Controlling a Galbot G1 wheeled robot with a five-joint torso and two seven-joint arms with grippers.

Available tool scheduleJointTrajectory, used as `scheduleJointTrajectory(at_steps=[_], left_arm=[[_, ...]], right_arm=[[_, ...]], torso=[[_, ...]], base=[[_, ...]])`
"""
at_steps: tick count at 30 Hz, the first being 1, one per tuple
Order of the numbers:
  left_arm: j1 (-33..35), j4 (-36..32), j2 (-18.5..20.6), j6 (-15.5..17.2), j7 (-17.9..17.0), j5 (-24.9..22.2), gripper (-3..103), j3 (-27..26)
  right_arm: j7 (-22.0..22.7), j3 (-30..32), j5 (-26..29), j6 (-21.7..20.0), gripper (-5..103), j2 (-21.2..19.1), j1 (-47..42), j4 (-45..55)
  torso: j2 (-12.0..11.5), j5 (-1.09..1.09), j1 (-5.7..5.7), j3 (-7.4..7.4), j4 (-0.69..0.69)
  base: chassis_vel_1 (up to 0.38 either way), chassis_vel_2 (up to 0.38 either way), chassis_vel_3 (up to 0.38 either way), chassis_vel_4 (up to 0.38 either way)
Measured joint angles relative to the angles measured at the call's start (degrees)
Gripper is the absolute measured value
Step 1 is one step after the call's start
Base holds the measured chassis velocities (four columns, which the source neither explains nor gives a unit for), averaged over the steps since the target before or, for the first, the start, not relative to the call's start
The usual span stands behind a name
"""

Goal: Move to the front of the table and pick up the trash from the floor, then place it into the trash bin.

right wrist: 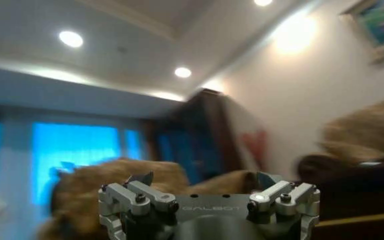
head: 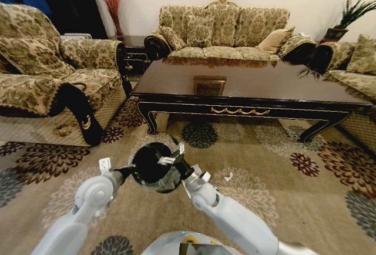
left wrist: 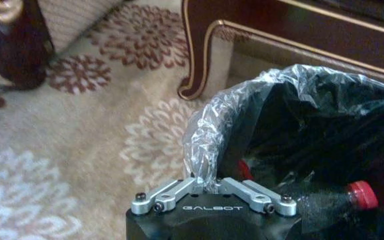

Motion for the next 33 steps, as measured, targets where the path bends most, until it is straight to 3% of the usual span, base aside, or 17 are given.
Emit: scheduleJointTrajectory(at_steps=[2, 7, 12, 13, 17, 22, 28, 33], left_arm=[[-0.61, 0.69, 1.31, 0.00, 0.05, -1.10, 1, -1.99], [-2.21, 2.38, 3.14, 0.00, 1.04, -1.92, 1, -4.14], [-3.70, 3.87, 5.89, 0.00, 1.75, -3.18, 1, -5.76], [-3.70, 3.87, 5.89, 0.00, 1.75, -3.18, 1, -5.76], [-3.19, 3.91, 7.99, 0.00, 1.81, -4.02, 1, -6.96], [-1.93, 3.91, 9.25, 0.01, 1.82, -4.56, 1, -8.24], [-0.81, 4.49, 11.11, 0.00, 2.09, -5.16, 1, -9.76], [0.07, 4.78, 12.72, 0.00, 1.84, -7.27, 1, -11.31]], right_arm=[[6.41, 2.46, 0.19, -3.75, 100, -1.68, -0.81, 0.22], [12.83, 4.66, 1.20, -7.27, 100, -3.19, -2.27, 0.99], [26.86, 8.43, 3.95, -14.66, 100, -3.31, -4.91, 1.83], [26.86, 8.43, 3.95, -14.66, 100, -3.31, -4.91, 1.83], [42.54, 11.61, 5.23, -26.38, 100, -3.43, -6.58, 1.59], [47.80, 13.94, 7.88, -31.26, 100, -1.92, -7.57, -0.17], [54.49, 16.07, 14.91, -40.90, 100, 1.79, -8.74, -2.46], [55.41, 18.51, 15.30, -42.55, 100, 4.99, -9.28, -5.05]], torso=[[0.00, -0.01, 0.00, 0.00, 0.00], [0.00, -0.02, 0.00, 0.01, -0.01], [0.00, -0.01, 0.00, 0.01, 0.00], [0.00, -0.01, 0.00, 0.01, 0.00], [0.00, -0.01, 0.00, 0.00, -0.02], [0.00, -0.01, 0.00, 0.00, 0.00], [0.00, -0.02, 0.00, 0.00, 0.00], [0.00, -0.01, 0.00, 0.00, -0.01]], base=[[0.000, 0.000, 0.000, 0.000], [0.000, 0.000, 0.000, 0.000], [0.000, 0.000, 0.000, 0.000], [0.000, 0.000, 0.000, 0.000], [0.000, 0.000, 0.000, 0.000], [0.000, 0.000, 0.000, 0.000], [0.000, 0.000, 0.000, 0.000], [0.000, 0.000, 0.000, 0.000]])
